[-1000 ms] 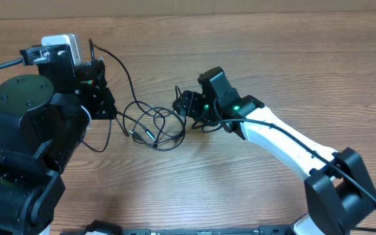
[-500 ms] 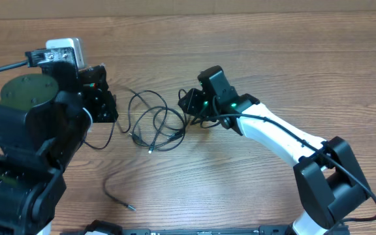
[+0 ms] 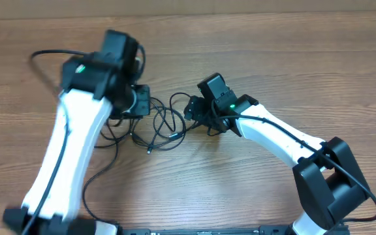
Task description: Untangle cables
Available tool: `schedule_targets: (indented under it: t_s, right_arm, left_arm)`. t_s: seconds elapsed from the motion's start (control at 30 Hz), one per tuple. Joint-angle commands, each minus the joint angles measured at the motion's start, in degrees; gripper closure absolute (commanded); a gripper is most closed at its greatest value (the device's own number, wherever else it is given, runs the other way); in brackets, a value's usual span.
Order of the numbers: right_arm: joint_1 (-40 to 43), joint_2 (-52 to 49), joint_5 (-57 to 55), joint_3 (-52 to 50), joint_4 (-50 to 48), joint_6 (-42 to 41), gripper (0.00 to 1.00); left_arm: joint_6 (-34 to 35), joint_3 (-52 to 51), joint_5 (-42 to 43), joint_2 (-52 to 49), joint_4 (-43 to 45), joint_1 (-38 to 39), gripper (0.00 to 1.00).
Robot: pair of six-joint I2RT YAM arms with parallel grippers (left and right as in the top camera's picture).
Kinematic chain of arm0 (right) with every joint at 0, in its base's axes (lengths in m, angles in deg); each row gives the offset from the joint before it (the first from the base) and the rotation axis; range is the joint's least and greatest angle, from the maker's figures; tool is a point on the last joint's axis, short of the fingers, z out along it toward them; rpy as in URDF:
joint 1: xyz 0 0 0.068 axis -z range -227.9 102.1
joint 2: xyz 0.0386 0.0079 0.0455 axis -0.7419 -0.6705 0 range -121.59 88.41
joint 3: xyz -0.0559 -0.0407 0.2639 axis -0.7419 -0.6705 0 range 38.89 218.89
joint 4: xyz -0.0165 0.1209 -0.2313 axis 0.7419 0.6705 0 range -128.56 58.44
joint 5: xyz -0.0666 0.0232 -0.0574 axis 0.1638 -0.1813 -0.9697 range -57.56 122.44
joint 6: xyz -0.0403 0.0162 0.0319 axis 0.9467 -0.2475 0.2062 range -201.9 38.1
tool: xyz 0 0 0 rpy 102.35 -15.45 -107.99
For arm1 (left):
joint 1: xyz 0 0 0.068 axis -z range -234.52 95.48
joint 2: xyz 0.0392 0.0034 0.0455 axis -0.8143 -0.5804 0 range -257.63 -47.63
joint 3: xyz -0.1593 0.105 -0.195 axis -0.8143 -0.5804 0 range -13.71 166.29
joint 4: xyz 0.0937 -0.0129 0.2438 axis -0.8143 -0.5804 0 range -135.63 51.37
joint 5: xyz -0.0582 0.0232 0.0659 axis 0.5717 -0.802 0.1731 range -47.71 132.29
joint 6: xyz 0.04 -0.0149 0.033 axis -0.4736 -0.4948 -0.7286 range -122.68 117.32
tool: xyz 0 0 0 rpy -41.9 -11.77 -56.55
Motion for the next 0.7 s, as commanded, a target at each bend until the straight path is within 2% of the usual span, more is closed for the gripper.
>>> schedule_targets:
  t_s: [0.0, 0.17, 0.3, 0.4, 0.43, 0.5, 0.57, 0.67]
  right_arm:
    - [0.0, 0.2, -4.4, -0.1, 0.8, 0.0, 0.11]
    - [0.0, 0.2, -4.6, -0.1, 1.1, 0.0, 0.08]
    - [0.0, 0.2, -5.7, -0.1, 1.3, 0.0, 0.08]
    - [0.0, 0.2, -7.3, -0.1, 1.7, 0.0, 0.08]
    - [0.0, 0.2, -7.4, -0.1, 1.7, 0.0, 0.08]
    - [0.0, 0.2, -7.4, -0.1, 1.7, 0.0, 0.07]
    - [0.0, 0.2, -7.4, -0.1, 1.7, 0.0, 0.07]
    - [0.0, 0.2, -7.4, -0.1, 1.7, 0.0, 0.07]
  left_arm:
    - [-0.9, 0.3, 2.1, -8.0, -4.6, 1.0, 0.82]
    - [-0.9, 0.3, 2.0, -17.2, -5.8, 2.3, 0.79]
    - [-0.7, 0.3, 1.2, -22.6, -1.3, 1.9, 0.80]
    - [-0.7, 0.3, -4.5, -25.6, 2.7, 1.2, 0.77]
    - [-0.7, 0.3, -5.8, -26.3, 3.6, 0.9, 0.72]
    - [-2.0, 0.3, -6.6, -29.6, 7.8, -1.0, 0.41]
    - [-4.2, 0.3, -6.5, -31.3, 9.5, -1.7, 0.43]
    - [-6.7, 0.3, -5.8, -35.4, 11.6, -2.8, 0.51]
